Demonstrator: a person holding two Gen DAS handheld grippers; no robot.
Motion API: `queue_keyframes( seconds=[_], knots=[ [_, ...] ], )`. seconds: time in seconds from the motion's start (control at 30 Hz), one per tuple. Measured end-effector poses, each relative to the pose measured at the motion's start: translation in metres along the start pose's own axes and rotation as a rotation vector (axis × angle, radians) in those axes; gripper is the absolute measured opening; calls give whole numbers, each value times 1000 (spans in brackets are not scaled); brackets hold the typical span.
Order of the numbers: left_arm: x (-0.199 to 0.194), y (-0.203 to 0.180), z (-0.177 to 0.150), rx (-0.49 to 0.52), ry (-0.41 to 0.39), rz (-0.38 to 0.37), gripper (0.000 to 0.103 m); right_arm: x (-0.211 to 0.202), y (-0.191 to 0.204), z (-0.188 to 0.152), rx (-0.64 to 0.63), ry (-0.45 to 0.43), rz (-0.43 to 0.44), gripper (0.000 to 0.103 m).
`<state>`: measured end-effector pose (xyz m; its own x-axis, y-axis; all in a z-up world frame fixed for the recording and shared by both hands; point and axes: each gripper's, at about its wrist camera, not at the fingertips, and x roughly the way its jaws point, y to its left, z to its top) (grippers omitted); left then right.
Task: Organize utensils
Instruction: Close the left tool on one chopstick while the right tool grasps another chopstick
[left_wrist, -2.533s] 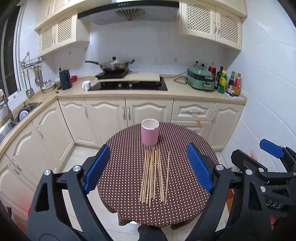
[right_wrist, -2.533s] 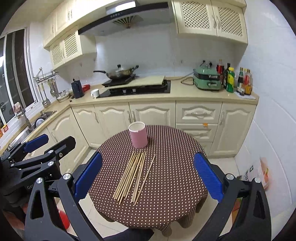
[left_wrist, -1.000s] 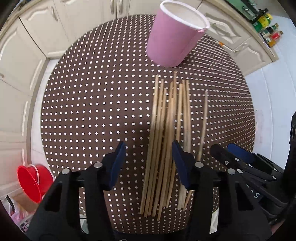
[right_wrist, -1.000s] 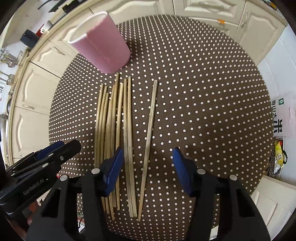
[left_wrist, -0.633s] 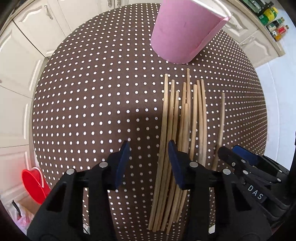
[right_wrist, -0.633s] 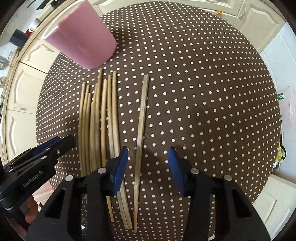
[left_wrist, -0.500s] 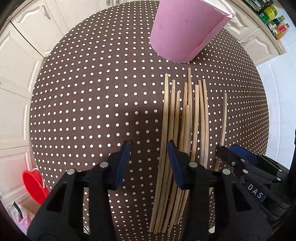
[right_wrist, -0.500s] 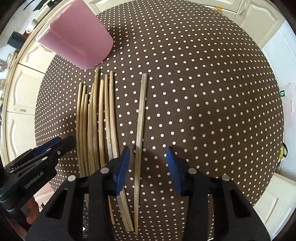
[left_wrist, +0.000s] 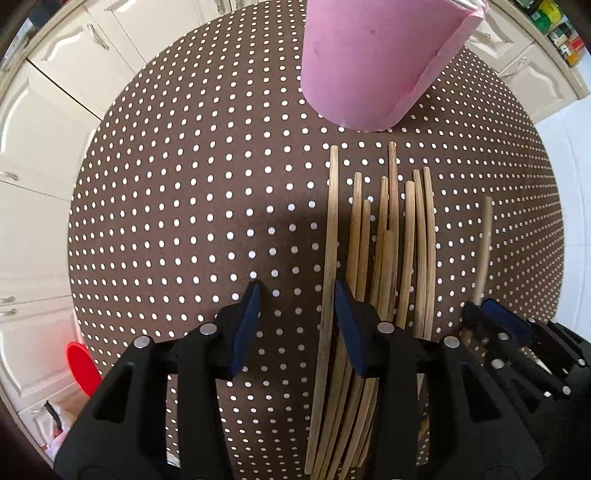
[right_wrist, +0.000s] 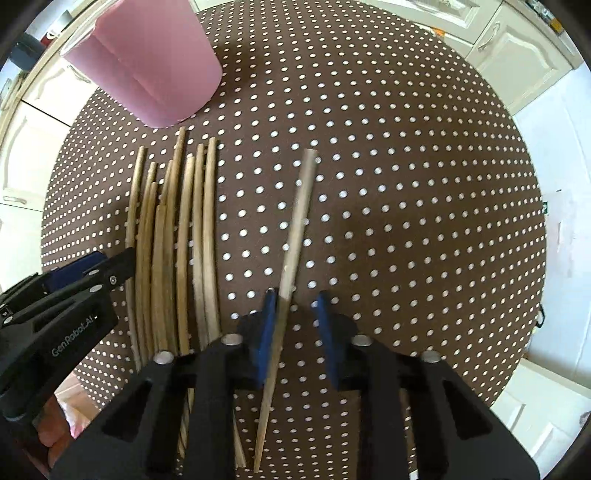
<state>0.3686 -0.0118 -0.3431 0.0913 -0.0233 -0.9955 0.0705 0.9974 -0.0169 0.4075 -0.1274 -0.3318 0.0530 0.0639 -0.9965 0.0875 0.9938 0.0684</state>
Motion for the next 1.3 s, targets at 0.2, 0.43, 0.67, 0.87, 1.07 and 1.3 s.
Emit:
queue_keyframes(
  seconds=[0.2, 0.43, 0.67, 0.87, 1.07, 1.3],
  knots=[
    [-2, 12, 11, -57, -22, -43, 7, 5, -17, 5, 53, -3, 56, 5],
    [-6, 36, 19, -109, -24, -20, 6, -13, -41, 4, 80, -28, 97, 5],
    [-24, 49, 1, -153, -62, -22, 7, -43, -54, 5, 84, -101, 107, 5],
    [-51, 52, -1, -165, -125, -31, 7, -80, -58, 3, 68, -177, 123, 5],
    [-96, 65, -11, -164, -201, -32, 7, -126, -53, -3, 44, -285, 166, 5],
    [-137, 75, -17, -203, -288, -71, 7, -159, -46, 0, 9, -418, 211, 5]
  ],
)
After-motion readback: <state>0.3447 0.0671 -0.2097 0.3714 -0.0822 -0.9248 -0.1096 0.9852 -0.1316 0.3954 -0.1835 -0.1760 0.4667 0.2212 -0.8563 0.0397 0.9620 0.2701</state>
